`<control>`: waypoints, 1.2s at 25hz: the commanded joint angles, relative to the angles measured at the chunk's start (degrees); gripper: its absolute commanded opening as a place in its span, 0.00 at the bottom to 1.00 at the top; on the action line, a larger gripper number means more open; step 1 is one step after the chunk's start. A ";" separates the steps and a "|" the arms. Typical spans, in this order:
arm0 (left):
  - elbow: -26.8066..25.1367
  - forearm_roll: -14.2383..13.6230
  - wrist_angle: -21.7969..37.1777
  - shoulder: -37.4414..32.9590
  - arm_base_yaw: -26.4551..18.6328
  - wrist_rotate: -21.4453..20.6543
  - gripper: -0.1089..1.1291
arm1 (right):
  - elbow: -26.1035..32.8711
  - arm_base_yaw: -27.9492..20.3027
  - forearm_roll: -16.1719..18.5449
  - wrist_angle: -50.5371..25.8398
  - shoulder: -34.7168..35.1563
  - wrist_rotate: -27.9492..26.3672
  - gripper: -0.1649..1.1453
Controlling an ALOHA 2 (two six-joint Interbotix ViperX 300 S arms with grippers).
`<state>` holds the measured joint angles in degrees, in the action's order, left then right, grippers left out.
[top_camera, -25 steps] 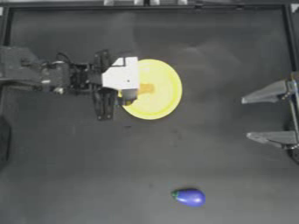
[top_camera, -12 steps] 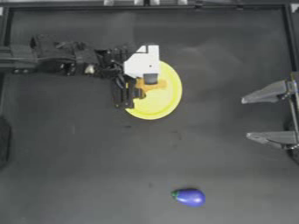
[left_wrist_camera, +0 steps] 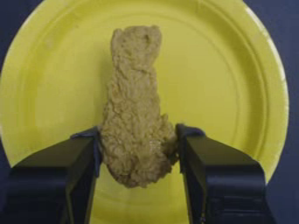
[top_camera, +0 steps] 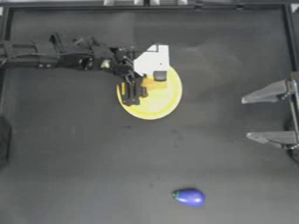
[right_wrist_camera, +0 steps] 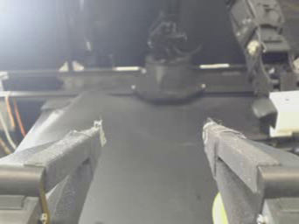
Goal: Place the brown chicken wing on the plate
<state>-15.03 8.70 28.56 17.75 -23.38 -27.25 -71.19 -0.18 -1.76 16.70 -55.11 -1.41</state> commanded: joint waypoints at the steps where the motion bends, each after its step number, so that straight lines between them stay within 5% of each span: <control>1: 1.76 0.18 0.00 -1.41 -0.09 -0.62 0.23 | 0.70 0.00 -0.18 0.44 0.53 0.09 0.88; 9: 1.76 0.35 1.23 -0.44 -0.09 -0.53 0.38 | 0.79 0.00 -0.18 0.44 0.53 0.09 0.88; 20: 2.20 0.53 1.41 -0.53 -0.44 0.18 0.93 | 0.62 0.00 -0.18 0.44 0.53 0.09 0.88; 30: 2.55 0.53 1.41 -1.93 -0.44 -0.09 0.91 | 0.70 0.00 -0.18 0.44 0.53 0.09 0.88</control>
<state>-14.15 9.14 30.15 19.16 -23.64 -27.07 -71.19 -0.18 -1.76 16.70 -55.11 -1.41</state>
